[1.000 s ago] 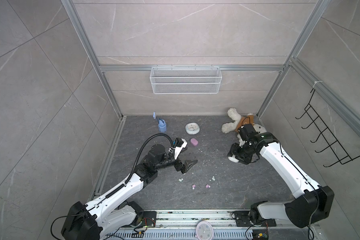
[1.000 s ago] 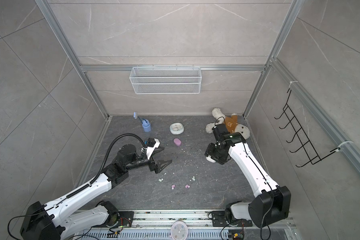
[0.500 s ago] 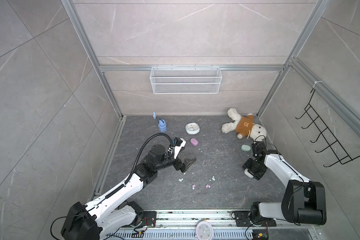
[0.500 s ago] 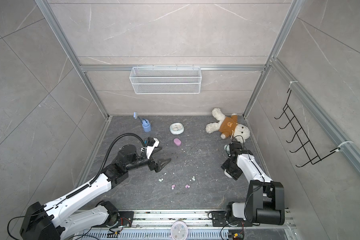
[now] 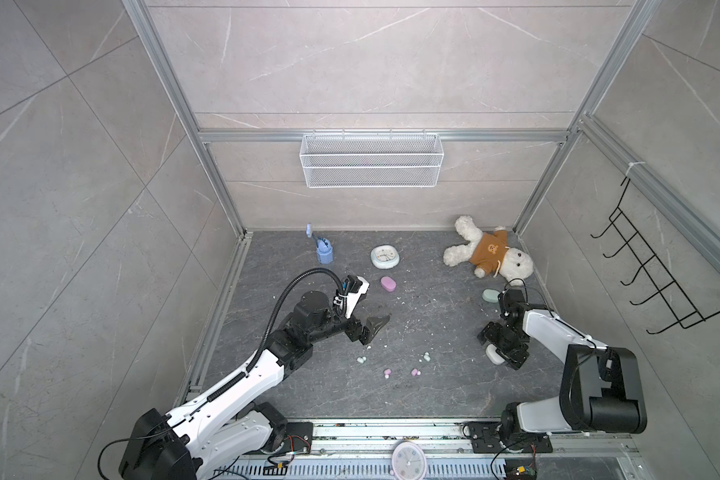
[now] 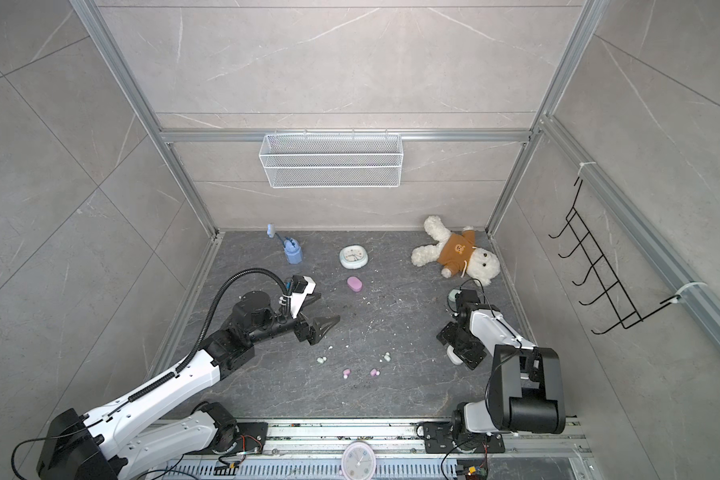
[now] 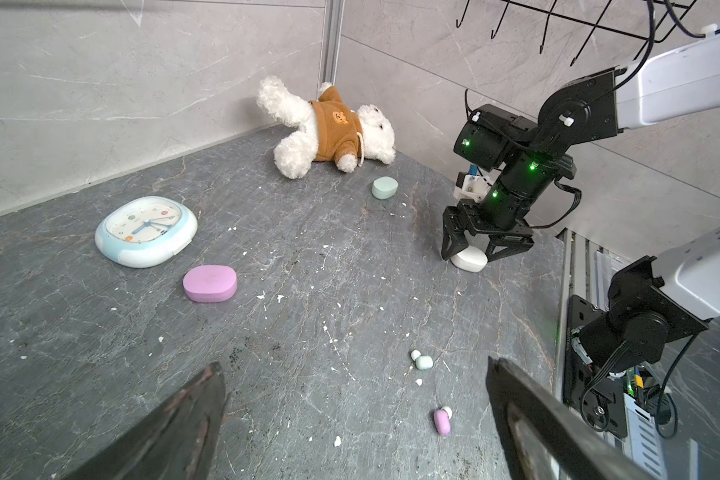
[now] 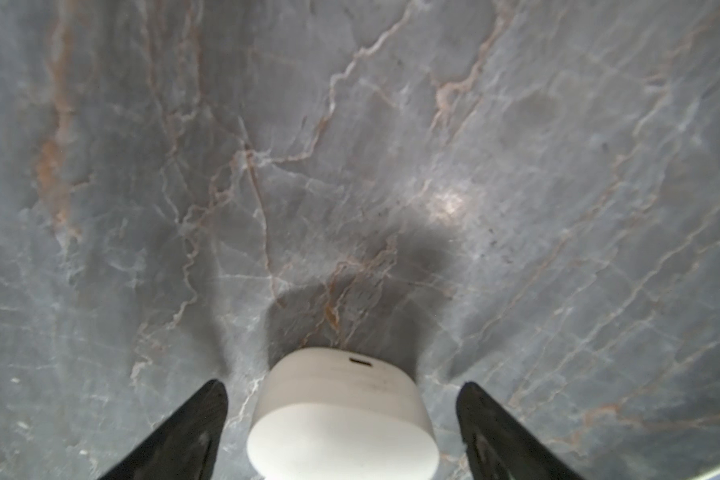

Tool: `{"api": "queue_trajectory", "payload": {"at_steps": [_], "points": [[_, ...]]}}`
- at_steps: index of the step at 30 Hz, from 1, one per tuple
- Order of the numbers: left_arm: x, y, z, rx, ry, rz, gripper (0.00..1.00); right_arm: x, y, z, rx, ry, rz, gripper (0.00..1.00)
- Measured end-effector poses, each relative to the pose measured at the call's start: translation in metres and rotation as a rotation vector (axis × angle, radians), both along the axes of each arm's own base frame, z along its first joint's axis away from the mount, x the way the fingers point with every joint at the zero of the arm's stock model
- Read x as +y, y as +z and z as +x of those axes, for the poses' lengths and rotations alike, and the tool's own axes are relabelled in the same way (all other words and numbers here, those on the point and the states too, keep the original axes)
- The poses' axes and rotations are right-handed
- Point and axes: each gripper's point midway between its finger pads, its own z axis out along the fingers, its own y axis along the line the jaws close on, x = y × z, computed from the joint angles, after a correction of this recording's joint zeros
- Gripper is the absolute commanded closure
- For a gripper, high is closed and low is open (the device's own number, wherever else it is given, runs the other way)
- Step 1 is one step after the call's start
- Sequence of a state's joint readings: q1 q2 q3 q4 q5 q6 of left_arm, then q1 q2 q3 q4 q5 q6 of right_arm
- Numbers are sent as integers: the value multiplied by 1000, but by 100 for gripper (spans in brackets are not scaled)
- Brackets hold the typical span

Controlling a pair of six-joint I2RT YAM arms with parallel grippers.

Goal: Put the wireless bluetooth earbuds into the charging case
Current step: 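Withdraw the right gripper from the case toward the teddy bear, then lower the open right gripper over the mint-green earbud case near the bear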

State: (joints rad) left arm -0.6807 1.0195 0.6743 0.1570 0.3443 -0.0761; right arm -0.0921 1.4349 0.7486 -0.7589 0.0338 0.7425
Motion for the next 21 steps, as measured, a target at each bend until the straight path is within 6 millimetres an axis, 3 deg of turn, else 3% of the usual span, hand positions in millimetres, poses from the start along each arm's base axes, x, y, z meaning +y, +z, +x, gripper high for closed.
{"api": "queue_trajectory", "payload": {"at_steps": [4,9,12,16,21], "points": [[0,0,0,0,3,1,0,2,23,12,-51,38,8,5],[0,0,0,0,3,1,0,-3,86,65,-242,160,-33,1],[0,0,0,0,0,0,0,-7,109,90,-307,239,-73,0],[-1,0,-1,1,-7,-1,0,-12,111,127,-291,355,-101,0],[-2,1,-4,4,-24,-6,0,-24,87,166,-223,497,-122,0]]}}
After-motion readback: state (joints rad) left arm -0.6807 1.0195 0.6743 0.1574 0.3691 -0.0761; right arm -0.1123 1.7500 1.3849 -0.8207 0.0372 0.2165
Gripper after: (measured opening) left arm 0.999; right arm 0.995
